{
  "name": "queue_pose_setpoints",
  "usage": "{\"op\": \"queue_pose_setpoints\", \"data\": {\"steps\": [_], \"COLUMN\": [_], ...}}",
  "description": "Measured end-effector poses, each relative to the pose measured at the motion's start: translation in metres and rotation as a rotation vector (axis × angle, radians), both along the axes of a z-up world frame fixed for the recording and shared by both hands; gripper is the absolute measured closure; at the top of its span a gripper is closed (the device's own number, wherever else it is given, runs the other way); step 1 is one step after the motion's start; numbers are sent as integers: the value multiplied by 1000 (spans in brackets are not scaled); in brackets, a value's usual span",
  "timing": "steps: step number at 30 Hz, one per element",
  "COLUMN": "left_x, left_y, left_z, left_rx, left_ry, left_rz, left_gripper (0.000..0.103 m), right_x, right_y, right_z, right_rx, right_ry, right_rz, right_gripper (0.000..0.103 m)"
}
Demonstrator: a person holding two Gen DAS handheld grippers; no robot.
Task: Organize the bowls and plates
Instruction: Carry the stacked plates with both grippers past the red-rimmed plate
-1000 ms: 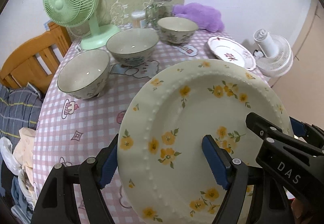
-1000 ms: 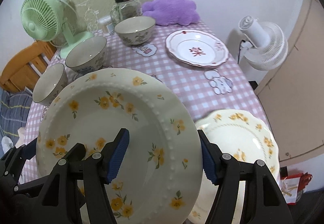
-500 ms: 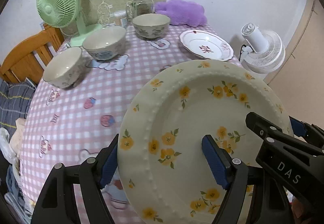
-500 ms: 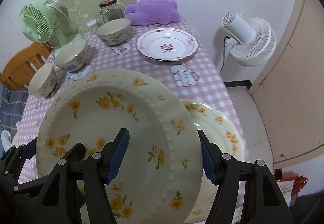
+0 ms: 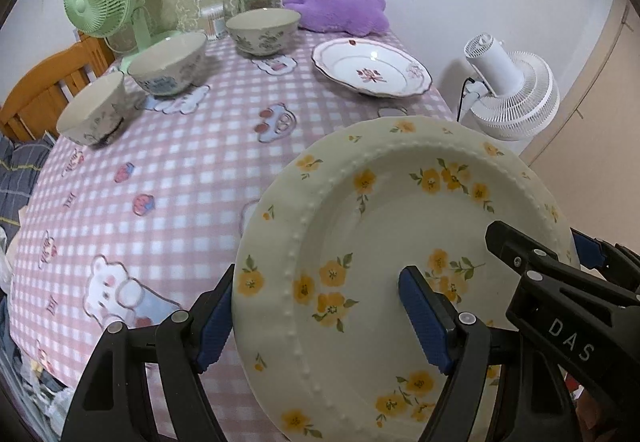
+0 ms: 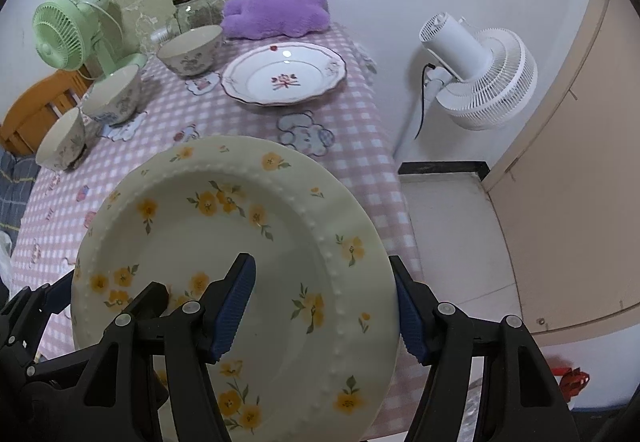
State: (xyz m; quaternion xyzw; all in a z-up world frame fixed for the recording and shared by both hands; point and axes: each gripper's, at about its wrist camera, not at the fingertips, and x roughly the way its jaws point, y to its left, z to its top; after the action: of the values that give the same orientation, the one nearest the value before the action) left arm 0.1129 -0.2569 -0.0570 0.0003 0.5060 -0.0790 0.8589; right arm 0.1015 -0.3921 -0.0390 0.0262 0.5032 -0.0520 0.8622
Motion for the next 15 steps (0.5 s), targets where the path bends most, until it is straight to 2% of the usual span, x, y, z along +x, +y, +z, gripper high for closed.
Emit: {"op": "queue_pose_setpoints", "data": {"steps": [15], "left_x": [-2], "left_y": [-38], "left_z": [-31], "left_rx": [-5], "left_ry": [67], "left_rz": [4], "left_gripper": [25], "right_x": [-4], "right_y": [-40], "right_z": [-30], "right_rx": [1], "right_ry": [65], "right_rz": [-8], "right_gripper": [36]}}
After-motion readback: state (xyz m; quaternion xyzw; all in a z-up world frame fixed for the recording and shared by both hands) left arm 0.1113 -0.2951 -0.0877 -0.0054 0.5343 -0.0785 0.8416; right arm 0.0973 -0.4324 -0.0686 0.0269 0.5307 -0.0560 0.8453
